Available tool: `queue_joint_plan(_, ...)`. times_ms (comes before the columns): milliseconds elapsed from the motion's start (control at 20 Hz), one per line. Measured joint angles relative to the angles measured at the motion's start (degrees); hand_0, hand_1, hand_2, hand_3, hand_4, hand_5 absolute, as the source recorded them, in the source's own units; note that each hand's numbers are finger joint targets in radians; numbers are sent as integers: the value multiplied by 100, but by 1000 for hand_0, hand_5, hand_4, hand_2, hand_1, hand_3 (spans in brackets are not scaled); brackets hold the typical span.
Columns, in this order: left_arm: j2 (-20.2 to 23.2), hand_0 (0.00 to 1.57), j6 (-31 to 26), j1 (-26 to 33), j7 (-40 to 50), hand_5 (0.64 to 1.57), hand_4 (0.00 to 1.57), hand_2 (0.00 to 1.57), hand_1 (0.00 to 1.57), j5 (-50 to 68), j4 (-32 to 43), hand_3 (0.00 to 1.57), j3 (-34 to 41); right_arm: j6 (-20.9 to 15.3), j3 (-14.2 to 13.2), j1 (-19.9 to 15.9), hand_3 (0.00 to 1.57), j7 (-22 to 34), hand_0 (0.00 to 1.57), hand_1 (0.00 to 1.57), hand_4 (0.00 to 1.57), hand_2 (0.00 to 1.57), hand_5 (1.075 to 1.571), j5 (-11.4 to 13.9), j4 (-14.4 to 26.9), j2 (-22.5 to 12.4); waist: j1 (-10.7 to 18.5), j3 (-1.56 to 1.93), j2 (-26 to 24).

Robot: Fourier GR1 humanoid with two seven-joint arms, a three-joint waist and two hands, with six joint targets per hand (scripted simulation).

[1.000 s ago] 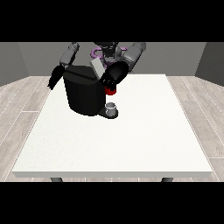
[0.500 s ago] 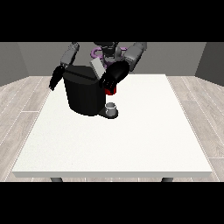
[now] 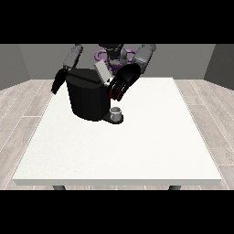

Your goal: Insert the coffee pod into the coffee machine and close the lid

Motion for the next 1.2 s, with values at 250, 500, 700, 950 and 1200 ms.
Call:
queue_joint_plan(250, -344, 0, -73, 243, 260, 1571, 0, 0, 0, 20, -20, 0, -32, -26, -124, 276, 0, -113, 0, 0, 144, 0, 1571, -118, 299, 72, 258, -8, -470)
queue_joint_plan(500, -804, 0, -214, 741, 297, 1571, 0, 177, 0, 115, -225, 0, -147, 42, -497, 573, 0, -347, 0, 0, 0, 0, 1571, -356, 803, -87, 817, -13, -1023)
queue_joint_plan(700, -1261, 0, -335, 1053, 311, 1571, 198, 0, 0, 609, -348, 0, 152, 62, -606, 852, 0, -403, 0, 0, 0, 0, 1571, -415, 1063, -118, 1164, -18, -1527)
queue_joint_plan(950, -2146, 0, -288, 1858, 88, 1571, 0, 0, 0, 1778, -360, 0, 997, 37, -710, 1355, 0, -527, 0, 0, 0, 0, 1571, -452, 1205, -127, 1670, -29, -2153)
queue_joint_plan(1200, -2751, 0, -376, 2952, -130, 1571, 421, 0, 0, 2550, -297, 0, 1517, 129, -807, 1884, 0, -540, 0, 0, 0, 0, 1571, -513, 1225, -241, 2065, -25, -2924)
